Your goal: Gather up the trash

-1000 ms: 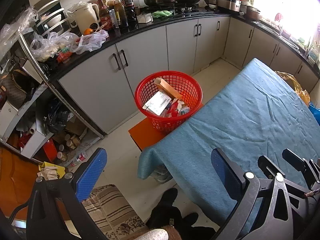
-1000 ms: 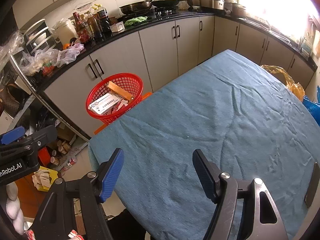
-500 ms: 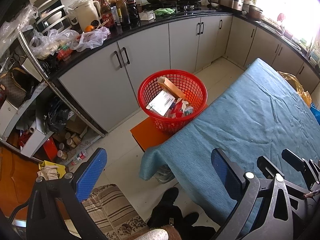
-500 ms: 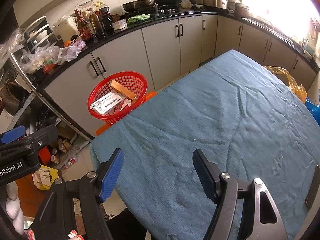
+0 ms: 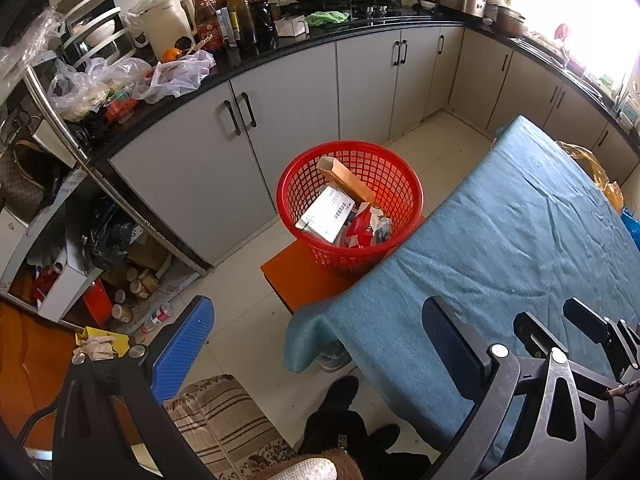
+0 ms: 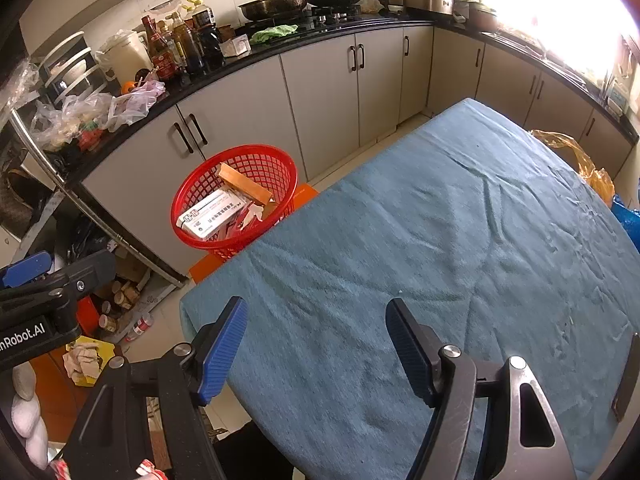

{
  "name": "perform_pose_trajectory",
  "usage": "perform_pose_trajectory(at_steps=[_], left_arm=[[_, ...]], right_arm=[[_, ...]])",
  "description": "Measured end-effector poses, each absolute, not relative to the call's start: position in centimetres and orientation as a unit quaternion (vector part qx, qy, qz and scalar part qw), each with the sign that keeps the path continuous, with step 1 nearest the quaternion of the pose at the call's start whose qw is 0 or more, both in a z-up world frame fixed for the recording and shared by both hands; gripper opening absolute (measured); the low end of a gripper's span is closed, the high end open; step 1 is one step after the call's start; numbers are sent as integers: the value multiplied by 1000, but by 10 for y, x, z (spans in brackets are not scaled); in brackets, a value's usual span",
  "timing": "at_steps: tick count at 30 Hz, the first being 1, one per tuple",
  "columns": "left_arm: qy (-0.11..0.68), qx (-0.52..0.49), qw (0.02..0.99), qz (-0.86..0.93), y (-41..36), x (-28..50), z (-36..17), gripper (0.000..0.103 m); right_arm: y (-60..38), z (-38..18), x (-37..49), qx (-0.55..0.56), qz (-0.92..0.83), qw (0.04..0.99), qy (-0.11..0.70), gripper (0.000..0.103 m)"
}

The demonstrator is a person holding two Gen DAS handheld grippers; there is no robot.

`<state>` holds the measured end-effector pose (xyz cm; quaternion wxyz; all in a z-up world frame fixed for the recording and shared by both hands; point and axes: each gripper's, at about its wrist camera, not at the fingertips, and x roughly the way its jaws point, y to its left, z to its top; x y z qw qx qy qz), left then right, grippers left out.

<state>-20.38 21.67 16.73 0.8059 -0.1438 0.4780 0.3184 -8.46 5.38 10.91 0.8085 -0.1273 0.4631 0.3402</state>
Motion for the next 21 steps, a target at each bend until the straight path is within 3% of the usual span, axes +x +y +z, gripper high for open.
perform_pose_trajectory(at_steps=[21], left_arm=[[496, -176, 801, 285, 277, -155, 149, 103]], right_arm=[[112, 98, -51, -160, 317, 803, 479, 77]])
